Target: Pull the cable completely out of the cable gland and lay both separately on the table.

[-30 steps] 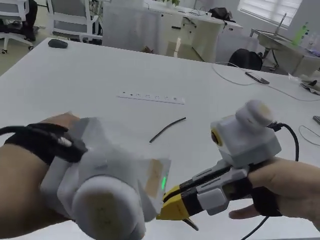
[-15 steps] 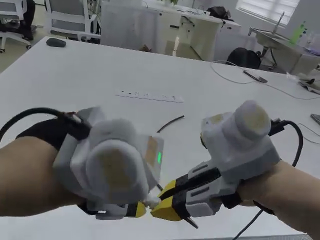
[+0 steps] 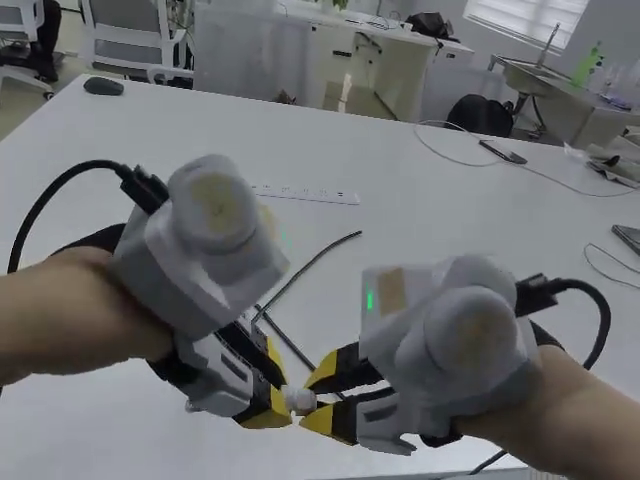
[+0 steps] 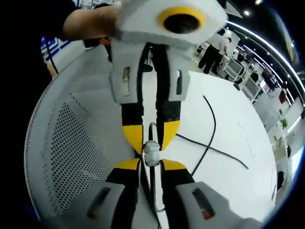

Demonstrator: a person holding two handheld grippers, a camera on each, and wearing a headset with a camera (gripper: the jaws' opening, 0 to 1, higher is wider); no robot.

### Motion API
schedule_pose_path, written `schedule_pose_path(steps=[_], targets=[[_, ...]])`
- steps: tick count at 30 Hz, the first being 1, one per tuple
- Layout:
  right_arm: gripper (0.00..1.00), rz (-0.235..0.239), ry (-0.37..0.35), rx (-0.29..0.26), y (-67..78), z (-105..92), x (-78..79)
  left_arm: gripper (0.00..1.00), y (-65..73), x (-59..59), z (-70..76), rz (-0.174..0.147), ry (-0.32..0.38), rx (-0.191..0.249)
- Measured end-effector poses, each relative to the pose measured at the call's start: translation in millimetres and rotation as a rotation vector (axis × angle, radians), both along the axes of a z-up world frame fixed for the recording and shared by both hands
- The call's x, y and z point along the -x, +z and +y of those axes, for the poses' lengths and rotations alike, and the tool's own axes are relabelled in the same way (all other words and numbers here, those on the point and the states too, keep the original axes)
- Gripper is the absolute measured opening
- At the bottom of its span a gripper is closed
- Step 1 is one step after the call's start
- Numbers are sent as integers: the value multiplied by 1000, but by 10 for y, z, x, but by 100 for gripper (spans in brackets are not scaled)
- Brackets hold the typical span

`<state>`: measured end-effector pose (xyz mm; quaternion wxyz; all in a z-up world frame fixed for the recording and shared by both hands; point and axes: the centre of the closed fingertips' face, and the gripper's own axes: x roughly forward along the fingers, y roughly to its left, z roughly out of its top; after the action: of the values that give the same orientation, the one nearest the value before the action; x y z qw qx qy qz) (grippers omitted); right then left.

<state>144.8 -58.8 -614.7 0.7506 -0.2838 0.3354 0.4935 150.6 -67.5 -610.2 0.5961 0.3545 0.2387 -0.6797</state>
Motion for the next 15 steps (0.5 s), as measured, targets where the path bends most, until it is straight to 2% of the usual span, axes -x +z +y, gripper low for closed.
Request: schedule_pose_path(steps=[1, 2, 3, 4, 5, 6, 7, 8, 9, 10, 11, 12, 14, 15], targets=[[18, 34, -30, -35, 29, -5, -3, 16, 20, -5, -12, -77, -25, -3], [18, 45, -43, -52, 43, -10, -21, 16, 31, 11, -15, -121, -43, -9], [19, 70, -47, -70, 56, -6, -7, 16, 69, 20, -46, -185, -65, 1], [21, 106, -52, -92, 61, -4, 3, 16, 87, 32, -60, -223, -78, 0], [20, 109, -70, -111, 77, -2, -19, 16, 138, 36, -101, -297, -108, 15], [19, 143, -103, -117, 58, -37, -40, 16, 154, 24, -100, -336, -105, 7], [17, 146, -101, -101, 44, -66, -42, 16, 166, 37, -117, -381, -139, 4], [14, 124, -88, -89, 46, -76, -52, 16, 173, 31, -130, -430, -163, 1], [14, 135, -100, -95, 54, -67, -55, 16, 167, 31, -119, -438, -163, -11], [13, 161, -118, -87, 37, -66, -29, 16, 146, 53, -110, -412, -158, -12], [13, 150, -107, -76, 28, -57, -15, 16, 146, 47, -109, -405, -156, -12], [13, 121, -92, -51, 12, -65, -25, 16, 117, 36, -100, -351, -128, -14], [13, 57, -61, 0, -10, -68, -48, 16, 101, 16, -98, -268, -90, 5], [13, 17, -42, 37, -18, -75, -52, 16, 94, 16, -100, -189, -53, 23]])
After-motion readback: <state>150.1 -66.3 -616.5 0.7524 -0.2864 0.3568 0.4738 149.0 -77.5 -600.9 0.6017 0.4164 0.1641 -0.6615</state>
